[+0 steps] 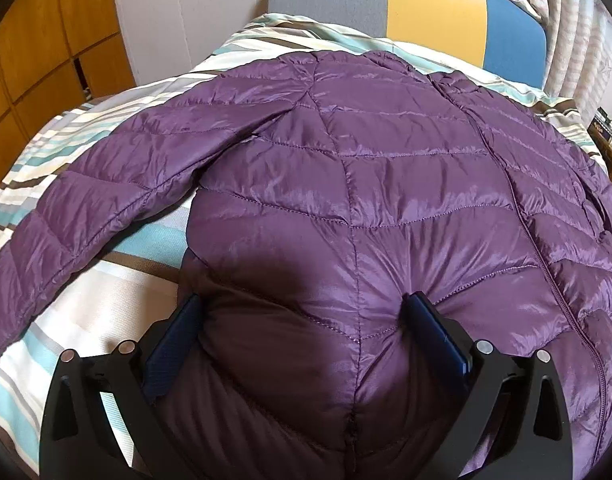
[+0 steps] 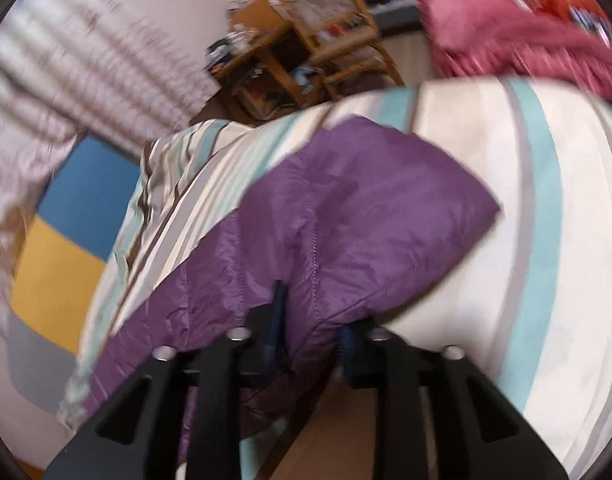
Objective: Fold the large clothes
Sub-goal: 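Grasp the sleeve with the right gripper and fold it across the jacket body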
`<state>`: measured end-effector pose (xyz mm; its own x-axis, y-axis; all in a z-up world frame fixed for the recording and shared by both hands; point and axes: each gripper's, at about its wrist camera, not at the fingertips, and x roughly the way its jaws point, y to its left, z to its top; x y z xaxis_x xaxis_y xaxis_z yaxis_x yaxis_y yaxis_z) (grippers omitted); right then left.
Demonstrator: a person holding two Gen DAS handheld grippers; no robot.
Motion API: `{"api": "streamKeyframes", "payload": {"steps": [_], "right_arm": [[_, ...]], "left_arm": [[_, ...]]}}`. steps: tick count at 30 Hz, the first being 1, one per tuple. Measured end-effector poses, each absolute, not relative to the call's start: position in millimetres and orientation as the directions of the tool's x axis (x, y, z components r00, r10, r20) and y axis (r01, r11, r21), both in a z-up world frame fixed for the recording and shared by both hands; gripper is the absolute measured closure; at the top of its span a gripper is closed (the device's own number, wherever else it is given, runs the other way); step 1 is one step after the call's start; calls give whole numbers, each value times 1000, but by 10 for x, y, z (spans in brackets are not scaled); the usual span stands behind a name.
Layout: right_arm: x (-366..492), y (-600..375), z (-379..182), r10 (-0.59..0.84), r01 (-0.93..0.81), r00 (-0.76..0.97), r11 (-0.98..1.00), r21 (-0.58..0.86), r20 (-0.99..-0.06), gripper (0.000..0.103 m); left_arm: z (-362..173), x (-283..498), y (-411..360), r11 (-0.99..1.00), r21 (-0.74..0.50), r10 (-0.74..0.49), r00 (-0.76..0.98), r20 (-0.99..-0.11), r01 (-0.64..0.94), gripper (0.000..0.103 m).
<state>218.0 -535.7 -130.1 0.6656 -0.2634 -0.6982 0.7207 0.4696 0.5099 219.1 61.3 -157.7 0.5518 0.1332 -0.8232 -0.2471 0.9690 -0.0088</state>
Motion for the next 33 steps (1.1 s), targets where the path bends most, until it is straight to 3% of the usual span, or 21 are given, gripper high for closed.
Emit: {"api": "streamKeyframes", "payload": {"steps": [8, 15, 24, 29, 32, 33], "right_arm": [[2578, -4411, -692, -289, 524, 767, 797, 300, -572, 93], [2877, -2795, -380, -88, 126, 874, 991, 47, -477, 95], [2967, -1346, -519, 139, -203, 886, 974, -100, -443, 95], [2896, -557, -882, 209, -363, 858, 893, -267, -469, 94], [2940, -288, -1120, 216, -437, 827, 827, -353, -519, 90], [2915, -218, -1212, 223, -467, 813, 801, -375, -538, 80]], "left_arm": [[-1568, 2155, 613, 966, -15, 142, 575, -806, -259, 3], [-1563, 2146, 646, 964, -34, 131, 585, -800, -262, 3], [-1564, 2125, 651, 964, -49, 121, 592, -797, -263, 3], [-1566, 2121, 656, 963, -57, 116, 595, -795, -263, 3], [-1568, 2119, 657, 963, -61, 113, 596, -795, -263, 3], [-1569, 2119, 655, 963, -62, 112, 596, -795, -263, 3]]}}
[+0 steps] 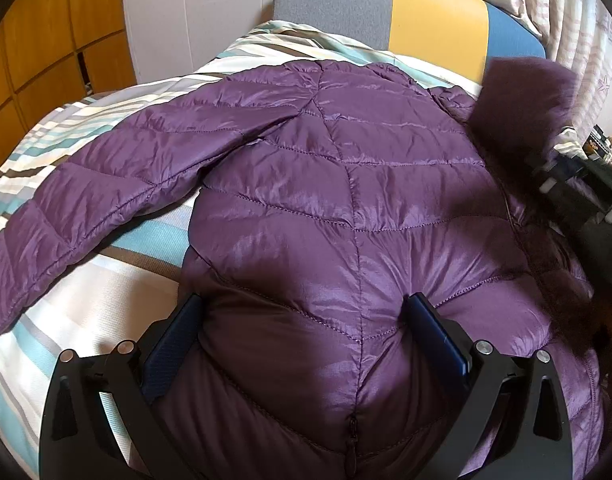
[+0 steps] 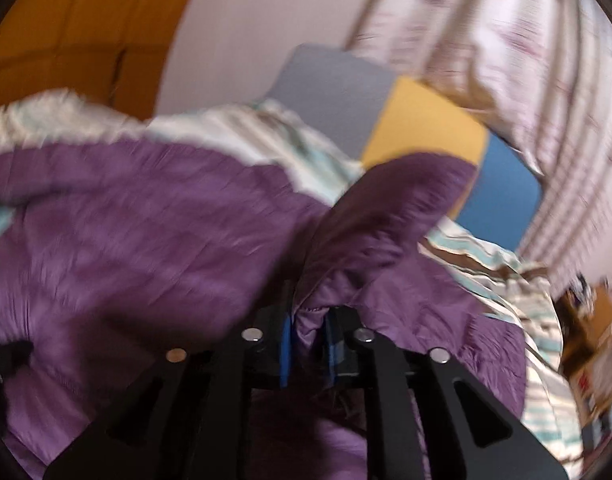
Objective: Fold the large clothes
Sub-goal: 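Grasp the sleeve with the right gripper and fold it across the jacket body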
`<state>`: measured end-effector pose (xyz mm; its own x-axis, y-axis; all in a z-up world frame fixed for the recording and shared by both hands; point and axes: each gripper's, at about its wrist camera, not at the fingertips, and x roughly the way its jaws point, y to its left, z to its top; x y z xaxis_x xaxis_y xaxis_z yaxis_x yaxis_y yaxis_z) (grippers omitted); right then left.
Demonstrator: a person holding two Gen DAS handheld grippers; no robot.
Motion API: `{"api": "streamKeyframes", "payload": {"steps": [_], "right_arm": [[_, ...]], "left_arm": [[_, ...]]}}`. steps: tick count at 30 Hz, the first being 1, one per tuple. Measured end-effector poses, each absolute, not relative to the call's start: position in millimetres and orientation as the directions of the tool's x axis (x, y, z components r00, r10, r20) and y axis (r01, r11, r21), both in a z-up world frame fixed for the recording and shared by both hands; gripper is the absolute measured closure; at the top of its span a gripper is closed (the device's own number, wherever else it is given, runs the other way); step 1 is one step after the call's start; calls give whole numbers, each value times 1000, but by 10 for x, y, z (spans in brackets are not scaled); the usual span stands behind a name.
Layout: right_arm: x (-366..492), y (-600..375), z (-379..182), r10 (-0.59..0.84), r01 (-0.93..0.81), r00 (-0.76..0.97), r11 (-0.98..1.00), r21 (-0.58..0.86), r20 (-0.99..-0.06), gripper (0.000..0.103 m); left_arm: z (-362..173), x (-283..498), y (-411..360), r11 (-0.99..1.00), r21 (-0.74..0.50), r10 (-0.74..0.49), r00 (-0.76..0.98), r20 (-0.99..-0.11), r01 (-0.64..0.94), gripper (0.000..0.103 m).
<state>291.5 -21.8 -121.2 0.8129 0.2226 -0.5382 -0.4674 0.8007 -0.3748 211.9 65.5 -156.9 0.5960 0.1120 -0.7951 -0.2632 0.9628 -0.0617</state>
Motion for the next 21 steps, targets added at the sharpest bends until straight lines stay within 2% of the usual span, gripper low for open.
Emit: {"api": "streamKeyframes", "payload": {"steps": [1, 3, 7, 8, 11, 13, 15, 17, 21], "right_arm": [[2907, -154, -1284, 229, -496, 799, 774, -393, -557, 61], [2846, -25, -1396, 240, -545, 784, 707, -450, -573, 45], [2721, 27, -1444, 293, -596, 772, 643, -481, -565, 41], [2720, -43, -1383, 312, -603, 763, 658, -451, -566, 36], [2721, -388, -1127, 350, -572, 769, 751, -331, -535, 30], [2753, -693, -964, 354, -515, 789, 826, -228, -502, 23], [2870, -1129, -844, 290, -389, 828, 913, -120, -480, 21], [3014, -1539, -833, 159, -214, 858, 975, -58, -488, 21], [3157, -2107, -989, -72, 75, 834, 997, -16, -547, 19]], "left_arm": [[-1569, 2119, 656, 963, -63, 111, 596, -795, -263, 3], [-1569, 2121, 655, 963, -65, 109, 596, -795, -263, 3], [-1562, 2134, 668, 963, -67, 104, 588, -802, -262, 3], [-1545, 2140, 663, 963, -59, 109, 581, -807, -264, 3], [-1430, 2148, 650, 962, -49, 112, 553, -826, -268, 3], [-1220, 2121, 653, 957, -116, 71, 600, -797, -266, 3], [-1014, 2131, 628, 948, -159, 64, 655, -753, -275, 3], [-834, 2262, 527, 948, -183, 50, 692, -720, -259, 3], [-782, 2726, 268, 963, -153, 47, 696, -717, -223, 3]]}}
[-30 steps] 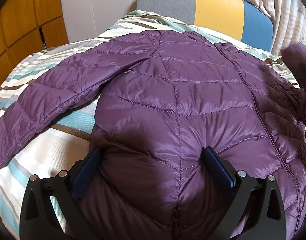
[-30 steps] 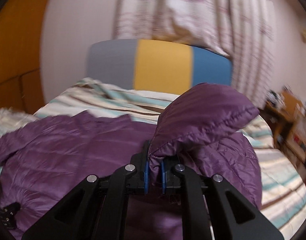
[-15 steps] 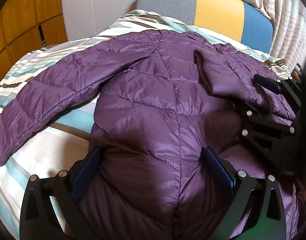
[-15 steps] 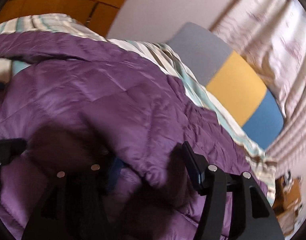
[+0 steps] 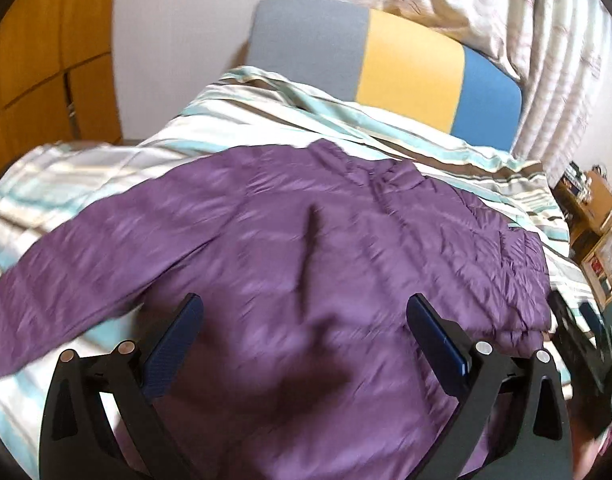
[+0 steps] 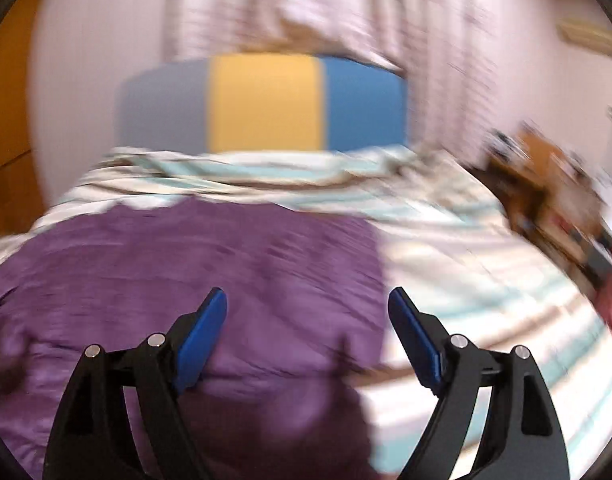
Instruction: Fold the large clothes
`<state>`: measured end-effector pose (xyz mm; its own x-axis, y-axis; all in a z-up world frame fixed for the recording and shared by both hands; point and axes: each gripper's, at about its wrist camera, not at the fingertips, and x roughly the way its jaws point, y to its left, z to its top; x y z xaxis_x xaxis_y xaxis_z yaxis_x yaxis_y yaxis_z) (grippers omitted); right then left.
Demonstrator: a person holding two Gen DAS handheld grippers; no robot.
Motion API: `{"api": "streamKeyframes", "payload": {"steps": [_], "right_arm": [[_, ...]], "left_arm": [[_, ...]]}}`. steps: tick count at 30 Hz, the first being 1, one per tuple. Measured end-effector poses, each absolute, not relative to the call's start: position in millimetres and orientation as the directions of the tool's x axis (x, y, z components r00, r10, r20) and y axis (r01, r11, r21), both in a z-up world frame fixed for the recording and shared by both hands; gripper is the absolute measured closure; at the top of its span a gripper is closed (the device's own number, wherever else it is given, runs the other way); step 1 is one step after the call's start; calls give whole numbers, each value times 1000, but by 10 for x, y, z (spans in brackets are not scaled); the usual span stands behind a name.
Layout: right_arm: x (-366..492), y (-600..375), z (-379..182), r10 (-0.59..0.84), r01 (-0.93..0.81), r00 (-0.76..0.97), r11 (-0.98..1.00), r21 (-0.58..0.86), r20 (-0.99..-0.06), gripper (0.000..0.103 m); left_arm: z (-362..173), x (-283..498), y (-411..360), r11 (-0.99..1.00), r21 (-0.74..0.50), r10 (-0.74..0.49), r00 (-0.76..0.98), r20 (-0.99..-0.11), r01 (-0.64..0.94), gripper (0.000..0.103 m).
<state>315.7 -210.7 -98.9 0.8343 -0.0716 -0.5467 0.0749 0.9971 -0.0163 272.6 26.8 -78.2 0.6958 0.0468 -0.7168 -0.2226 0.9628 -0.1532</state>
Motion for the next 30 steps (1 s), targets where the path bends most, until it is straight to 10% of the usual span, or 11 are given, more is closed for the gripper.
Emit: {"api": "streamKeyframes", "payload": {"steps": [7, 13, 22, 30], "right_arm": [[3162, -2454, -1151, -47, 116, 820, 989, 86, -570, 8], [2920, -2449, -1052, -42, 86, 828, 995, 53, -559, 12], [3847, -2369, -1141, 76, 14, 756, 991, 131, -651, 70], [4239, -2512, -1646, 62, 75, 665, 986, 149, -744, 77]], "left_arm": [[-1310, 3454, 167, 961, -48, 131, 603, -787, -271, 43], [-1464, 3350, 482, 940, -76, 169, 647, -744, -333, 44], [-1519, 3352, 441, 949, -79, 146, 648, -747, -306, 35], [-1566, 3418, 356, 959, -58, 139, 639, -756, -277, 24]]}}
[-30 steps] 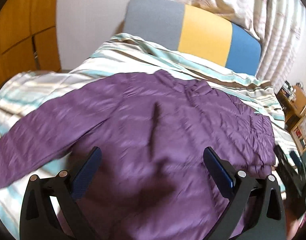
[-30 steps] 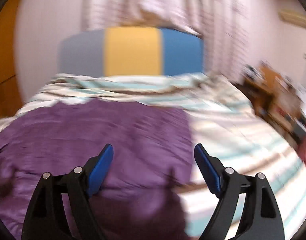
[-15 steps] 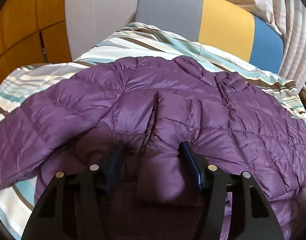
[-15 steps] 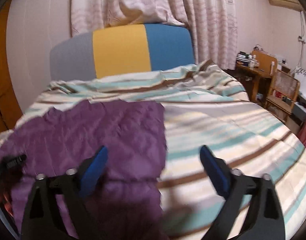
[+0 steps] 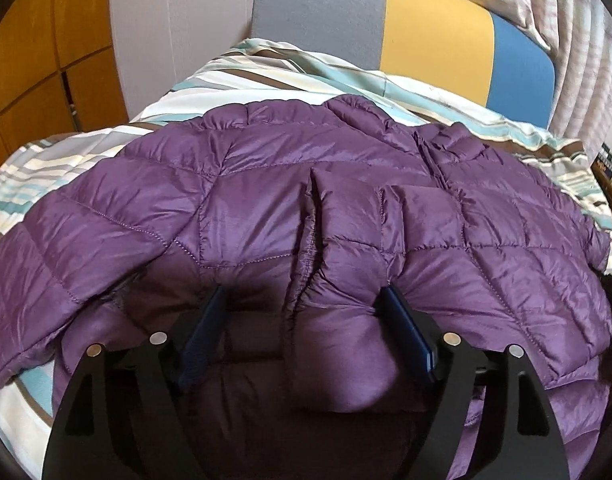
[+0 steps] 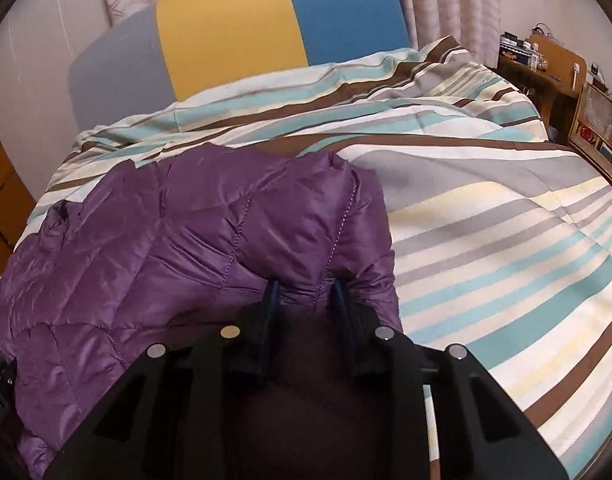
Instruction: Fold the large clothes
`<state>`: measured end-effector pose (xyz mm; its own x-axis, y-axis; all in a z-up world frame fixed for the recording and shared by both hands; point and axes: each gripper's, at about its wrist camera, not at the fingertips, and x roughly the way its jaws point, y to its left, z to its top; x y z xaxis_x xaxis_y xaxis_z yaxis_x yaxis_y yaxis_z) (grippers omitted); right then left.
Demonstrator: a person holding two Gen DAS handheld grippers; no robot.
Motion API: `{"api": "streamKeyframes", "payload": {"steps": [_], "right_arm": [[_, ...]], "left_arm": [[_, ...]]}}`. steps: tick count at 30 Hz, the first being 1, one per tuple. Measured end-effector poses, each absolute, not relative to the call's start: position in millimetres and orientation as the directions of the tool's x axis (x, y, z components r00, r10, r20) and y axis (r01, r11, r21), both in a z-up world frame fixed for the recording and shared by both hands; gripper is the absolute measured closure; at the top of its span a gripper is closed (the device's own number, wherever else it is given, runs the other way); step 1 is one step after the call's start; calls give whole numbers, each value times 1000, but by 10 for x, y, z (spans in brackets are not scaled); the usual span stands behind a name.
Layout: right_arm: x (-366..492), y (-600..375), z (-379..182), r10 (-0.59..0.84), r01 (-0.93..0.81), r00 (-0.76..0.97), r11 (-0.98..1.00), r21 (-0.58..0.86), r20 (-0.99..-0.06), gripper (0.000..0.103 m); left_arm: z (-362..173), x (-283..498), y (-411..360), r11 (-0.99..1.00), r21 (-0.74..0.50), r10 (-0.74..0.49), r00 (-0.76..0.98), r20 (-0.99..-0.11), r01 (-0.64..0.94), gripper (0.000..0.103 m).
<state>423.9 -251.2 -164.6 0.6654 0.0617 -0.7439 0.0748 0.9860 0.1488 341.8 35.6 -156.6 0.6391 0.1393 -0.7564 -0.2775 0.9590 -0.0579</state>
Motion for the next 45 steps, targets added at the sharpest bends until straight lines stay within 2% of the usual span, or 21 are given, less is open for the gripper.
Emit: {"api": "streamKeyframes", "payload": {"steps": [6, 10, 13, 18, 22, 25, 28, 37, 41, 45], "right_arm": [[4209, -2541, -1634, 70, 69, 674, 985, 157, -735, 75], [4009, -2616, -1415, 94, 63, 723, 978, 201, -684, 61], [3666, -2601, -1211, 94, 48, 748, 980, 195, -657, 61], [3480, -2535, -1342, 29, 78, 703, 990, 117, -711, 62], [3564, -2588, -1607, 28, 110, 647, 985, 129, -762, 55], [3533, -2558, -1628, 6, 111, 659, 988, 105, -752, 54], [3519, -2572, -1652, -18, 133, 657, 987, 93, -754, 43], [3518, -2575, -1648, -46, 147, 655, 987, 67, -755, 39], [3530, -2561, -1647, -64, 157, 652, 986, 52, -755, 34], [3536, -2547, -1644, -79, 163, 651, 986, 37, -755, 32]], "left_arm": [[-1586, 3426, 351, 960, -53, 141, 638, -757, -275, 23], [-1592, 3445, 336, 962, -44, 143, 635, -759, -269, 20], [-1587, 3451, 336, 963, -42, 143, 634, -760, -267, 19], [-1585, 3445, 330, 962, -51, 137, 638, -758, -268, 19], [-1594, 3455, 339, 964, -67, 119, 640, -759, -258, 15], [-1610, 3476, 314, 966, -52, 124, 633, -764, -252, 13], [-1615, 3481, 307, 967, -48, 126, 632, -765, -250, 12], [-1584, 3459, 327, 969, -73, 97, 635, -766, -236, 3], [-1556, 3438, 333, 970, -73, 90, 626, -774, -230, 3], [-1434, 3277, 434, 968, -142, 23, 638, -770, -207, 3]]}}
